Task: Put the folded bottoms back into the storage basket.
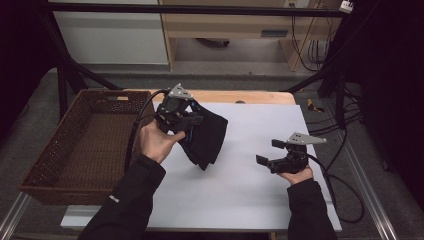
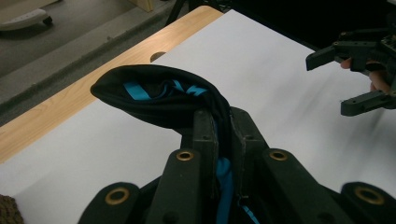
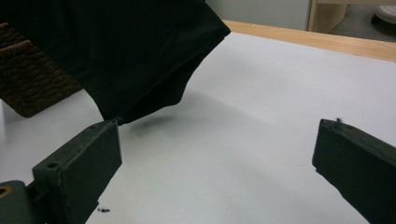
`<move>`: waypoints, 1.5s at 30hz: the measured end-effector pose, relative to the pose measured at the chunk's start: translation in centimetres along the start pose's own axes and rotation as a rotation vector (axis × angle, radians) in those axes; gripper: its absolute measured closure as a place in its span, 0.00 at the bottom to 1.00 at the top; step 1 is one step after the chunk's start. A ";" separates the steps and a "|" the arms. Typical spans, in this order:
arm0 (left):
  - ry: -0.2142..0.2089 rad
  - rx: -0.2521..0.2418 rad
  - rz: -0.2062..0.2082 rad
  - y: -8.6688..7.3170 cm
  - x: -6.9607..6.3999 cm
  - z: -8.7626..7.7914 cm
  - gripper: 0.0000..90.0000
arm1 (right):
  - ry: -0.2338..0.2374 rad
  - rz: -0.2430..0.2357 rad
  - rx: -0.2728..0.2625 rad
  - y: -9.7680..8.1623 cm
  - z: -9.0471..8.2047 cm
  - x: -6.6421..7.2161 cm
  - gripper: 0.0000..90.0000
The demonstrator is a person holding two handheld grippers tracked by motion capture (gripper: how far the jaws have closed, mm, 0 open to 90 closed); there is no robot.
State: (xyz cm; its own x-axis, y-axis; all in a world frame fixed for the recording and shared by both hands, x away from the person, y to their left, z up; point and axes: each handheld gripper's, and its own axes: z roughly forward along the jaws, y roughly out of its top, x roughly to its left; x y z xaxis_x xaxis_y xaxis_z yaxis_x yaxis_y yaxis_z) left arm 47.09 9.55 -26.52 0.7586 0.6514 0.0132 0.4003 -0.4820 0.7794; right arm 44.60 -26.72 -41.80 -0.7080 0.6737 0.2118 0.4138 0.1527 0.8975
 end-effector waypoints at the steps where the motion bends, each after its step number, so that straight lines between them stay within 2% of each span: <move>1: 0.000 -0.002 0.002 0.1 0.0 -0.2 0.91 | 0.000 0.000 -0.001 0.0 0.0 0.0 0.02; 30: 0.027 0.006 0.024 0.5 1.0 -5.3 0.91 | 0.000 -0.003 0.006 0.0 0.1 0.1 0.02; 37: 0.024 -0.005 0.008 0.5 1.7 -6.3 0.91 | 0.000 -0.004 0.009 -0.1 0.2 0.0 0.02; 45: 0.039 -0.013 0.001 0.5 2.6 -8.1 0.91 | 0.000 -0.004 0.009 -0.1 0.2 0.0 0.02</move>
State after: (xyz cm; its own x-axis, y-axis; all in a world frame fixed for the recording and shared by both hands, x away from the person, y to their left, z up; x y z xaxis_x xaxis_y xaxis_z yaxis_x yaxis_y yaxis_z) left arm 45.12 15.79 -21.00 0.7381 0.6736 0.0378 0.3930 -0.4749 0.7874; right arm 44.65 -26.58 -41.91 -0.7095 0.6733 0.2078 0.4160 0.1623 0.8947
